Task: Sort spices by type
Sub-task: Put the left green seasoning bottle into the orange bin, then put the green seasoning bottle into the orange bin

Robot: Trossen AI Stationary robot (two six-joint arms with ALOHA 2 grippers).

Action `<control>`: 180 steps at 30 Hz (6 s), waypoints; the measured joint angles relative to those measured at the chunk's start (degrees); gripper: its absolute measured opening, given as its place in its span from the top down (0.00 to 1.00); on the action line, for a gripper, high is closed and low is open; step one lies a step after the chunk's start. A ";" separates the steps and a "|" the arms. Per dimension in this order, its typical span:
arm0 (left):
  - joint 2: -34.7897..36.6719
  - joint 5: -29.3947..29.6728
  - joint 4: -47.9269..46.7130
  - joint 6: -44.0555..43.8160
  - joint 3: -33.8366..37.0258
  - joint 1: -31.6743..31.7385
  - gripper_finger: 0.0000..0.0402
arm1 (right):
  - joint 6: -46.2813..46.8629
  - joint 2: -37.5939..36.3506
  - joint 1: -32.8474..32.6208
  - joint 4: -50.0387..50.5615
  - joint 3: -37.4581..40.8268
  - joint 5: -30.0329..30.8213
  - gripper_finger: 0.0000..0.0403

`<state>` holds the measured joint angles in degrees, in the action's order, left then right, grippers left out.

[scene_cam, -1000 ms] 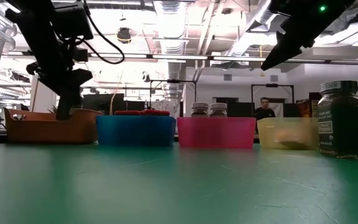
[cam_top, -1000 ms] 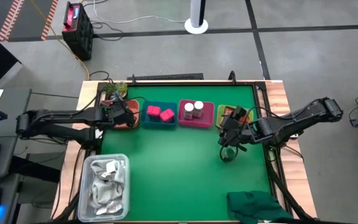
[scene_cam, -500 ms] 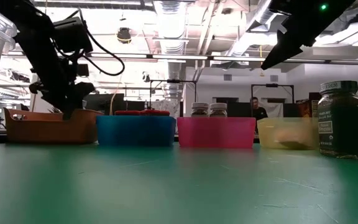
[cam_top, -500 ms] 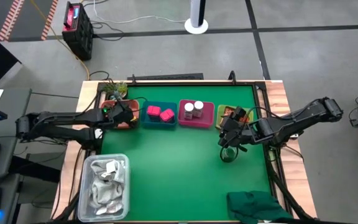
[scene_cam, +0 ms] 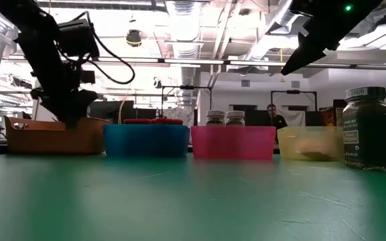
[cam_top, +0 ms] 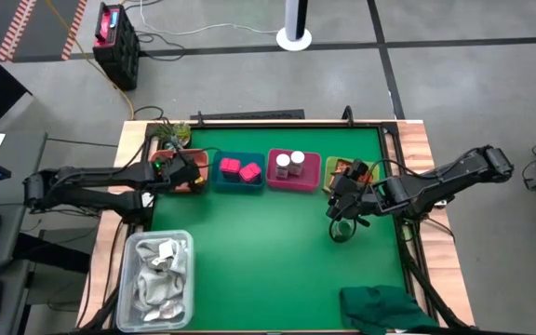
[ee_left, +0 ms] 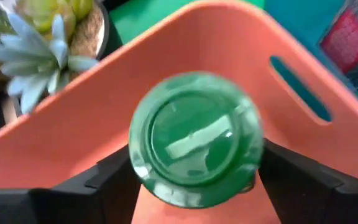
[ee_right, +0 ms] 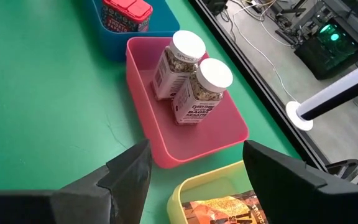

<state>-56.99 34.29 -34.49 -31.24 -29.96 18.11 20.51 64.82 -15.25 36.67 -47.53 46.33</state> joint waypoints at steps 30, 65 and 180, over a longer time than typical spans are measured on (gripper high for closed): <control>4.37 -8.55 20.10 27.59 -9.37 -18.25 0.22 | 2.64 2.43 -2.23 1.91 -0.05 -25.39 0.29; 4.37 -8.42 18.59 28.63 -9.37 -19.65 0.22 | 34.97 2.25 -21.90 24.83 -0.92 -25.34 0.29; -22.78 -21.84 30.61 30.03 -22.71 -16.88 0.22 | -21.81 22.70 20.75 -20.37 -7.70 -43.23 0.22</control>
<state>-79.77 12.45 -3.88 -1.21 -52.66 1.23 -1.29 87.52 5.50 16.30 -55.22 3.09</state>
